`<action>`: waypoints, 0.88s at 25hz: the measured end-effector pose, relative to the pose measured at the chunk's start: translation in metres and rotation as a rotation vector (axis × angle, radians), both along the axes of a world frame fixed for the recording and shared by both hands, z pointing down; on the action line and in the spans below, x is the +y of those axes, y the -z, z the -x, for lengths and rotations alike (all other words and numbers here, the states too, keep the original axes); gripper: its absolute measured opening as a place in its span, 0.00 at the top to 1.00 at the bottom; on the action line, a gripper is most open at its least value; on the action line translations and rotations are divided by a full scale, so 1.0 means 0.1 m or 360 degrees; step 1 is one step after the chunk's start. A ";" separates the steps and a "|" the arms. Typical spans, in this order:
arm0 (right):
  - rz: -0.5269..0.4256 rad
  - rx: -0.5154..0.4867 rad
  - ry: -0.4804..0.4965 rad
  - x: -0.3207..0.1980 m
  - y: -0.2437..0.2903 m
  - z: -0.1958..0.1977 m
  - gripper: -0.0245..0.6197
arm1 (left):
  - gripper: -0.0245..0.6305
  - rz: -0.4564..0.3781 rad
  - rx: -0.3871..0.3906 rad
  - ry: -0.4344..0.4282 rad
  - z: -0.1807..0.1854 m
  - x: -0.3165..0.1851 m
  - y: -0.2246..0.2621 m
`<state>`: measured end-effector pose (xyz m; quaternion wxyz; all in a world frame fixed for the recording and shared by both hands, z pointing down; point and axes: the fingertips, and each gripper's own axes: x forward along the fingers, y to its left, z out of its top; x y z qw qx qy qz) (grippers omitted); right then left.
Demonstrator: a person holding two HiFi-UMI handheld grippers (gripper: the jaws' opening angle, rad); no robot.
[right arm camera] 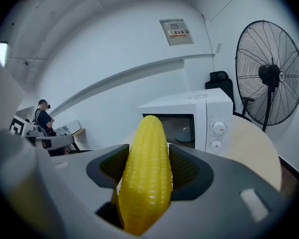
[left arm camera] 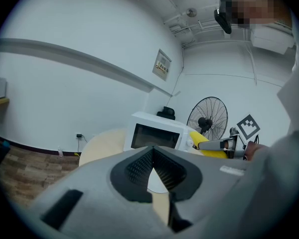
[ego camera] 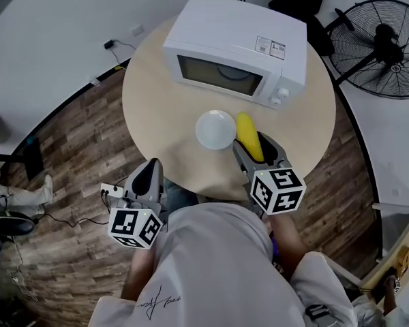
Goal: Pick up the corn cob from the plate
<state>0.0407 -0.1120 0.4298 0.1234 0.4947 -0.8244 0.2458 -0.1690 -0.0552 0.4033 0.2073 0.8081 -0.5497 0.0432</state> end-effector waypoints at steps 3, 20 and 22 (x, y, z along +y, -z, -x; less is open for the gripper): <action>-0.0059 -0.0040 0.0045 0.02 0.07 0.04 0.55 | 0.98 -0.0006 0.0025 0.0006 0.03 0.00 0.02; -0.0100 -0.0069 0.0155 0.11 0.19 0.08 0.55 | 0.98 -0.0017 0.0060 0.0006 0.07 0.09 0.07; -0.0094 -0.0064 0.0159 0.13 0.18 0.08 0.55 | 0.98 -0.0012 0.0062 0.0006 0.06 0.09 0.06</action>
